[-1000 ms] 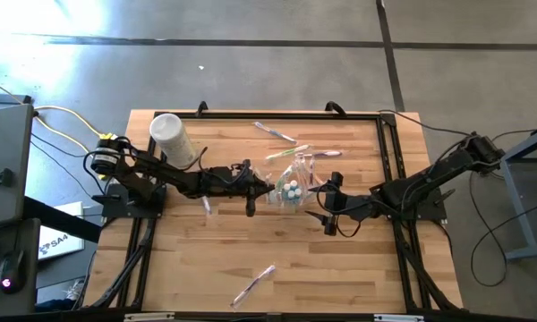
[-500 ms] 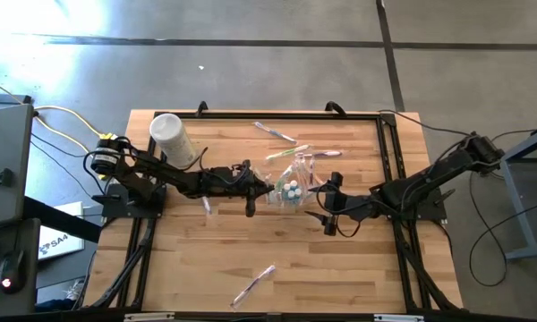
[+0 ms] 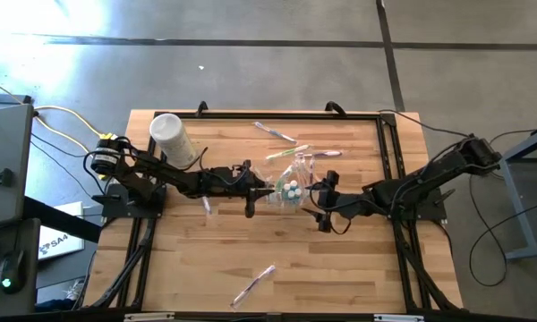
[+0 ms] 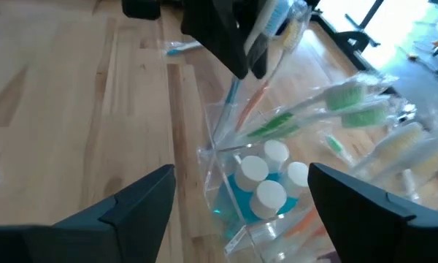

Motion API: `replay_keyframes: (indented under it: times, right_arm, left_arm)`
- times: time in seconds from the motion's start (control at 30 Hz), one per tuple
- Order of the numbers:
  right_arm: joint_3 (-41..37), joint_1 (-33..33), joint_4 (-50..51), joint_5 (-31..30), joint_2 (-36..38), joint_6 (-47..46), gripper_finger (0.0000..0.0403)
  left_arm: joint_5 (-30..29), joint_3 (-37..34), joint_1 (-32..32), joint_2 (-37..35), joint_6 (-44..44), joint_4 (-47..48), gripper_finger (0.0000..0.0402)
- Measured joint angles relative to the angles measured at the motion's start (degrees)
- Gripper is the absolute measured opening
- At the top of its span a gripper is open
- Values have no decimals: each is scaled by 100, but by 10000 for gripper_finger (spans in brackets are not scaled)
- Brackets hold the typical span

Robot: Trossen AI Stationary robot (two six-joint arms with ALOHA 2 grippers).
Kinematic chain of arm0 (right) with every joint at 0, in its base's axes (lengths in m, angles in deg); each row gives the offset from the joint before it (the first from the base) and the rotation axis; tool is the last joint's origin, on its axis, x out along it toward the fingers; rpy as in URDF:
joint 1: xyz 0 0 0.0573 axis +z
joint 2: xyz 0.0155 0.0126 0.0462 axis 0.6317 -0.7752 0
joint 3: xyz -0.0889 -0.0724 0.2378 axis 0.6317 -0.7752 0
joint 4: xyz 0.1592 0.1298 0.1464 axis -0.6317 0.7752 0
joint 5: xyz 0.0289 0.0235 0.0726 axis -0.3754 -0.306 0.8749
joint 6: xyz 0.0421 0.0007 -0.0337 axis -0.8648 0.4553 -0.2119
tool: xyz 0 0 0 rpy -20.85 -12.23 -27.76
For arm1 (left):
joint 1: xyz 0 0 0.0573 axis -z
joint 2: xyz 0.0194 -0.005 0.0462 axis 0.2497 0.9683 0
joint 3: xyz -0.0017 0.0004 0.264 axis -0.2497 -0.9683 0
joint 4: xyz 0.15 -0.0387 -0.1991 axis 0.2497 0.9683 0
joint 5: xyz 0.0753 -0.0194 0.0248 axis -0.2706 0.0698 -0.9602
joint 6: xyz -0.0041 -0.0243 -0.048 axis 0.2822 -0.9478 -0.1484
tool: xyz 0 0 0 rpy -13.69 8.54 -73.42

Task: Pick & Place toothbrushing station
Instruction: Put the blue toothbrush into the transparent organizer

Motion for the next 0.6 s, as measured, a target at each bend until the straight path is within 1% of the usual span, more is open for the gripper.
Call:
replay_keyframes:
  times: [0.1, 0.37, 0.47, 0.6]
  right_arm:
    - [0, -84, 4, 188, -9, -79, 305]
    - [0, -84, 2, 206, -7, -82, 305]
    - [0, -84, 4, 205, -7, -82, 305]
    - [0, -84, 7, 208, -7, -82, 305]
  left_arm:
    - [4, 0, 0, 1, -37, -4, 100]
    - [253, 118, 0, -6, -49, 43, 207]
    - [318, 270, 0, -28, -53, 344, 233]
    - [317, 484, 0, -81, -32, 913, 252]
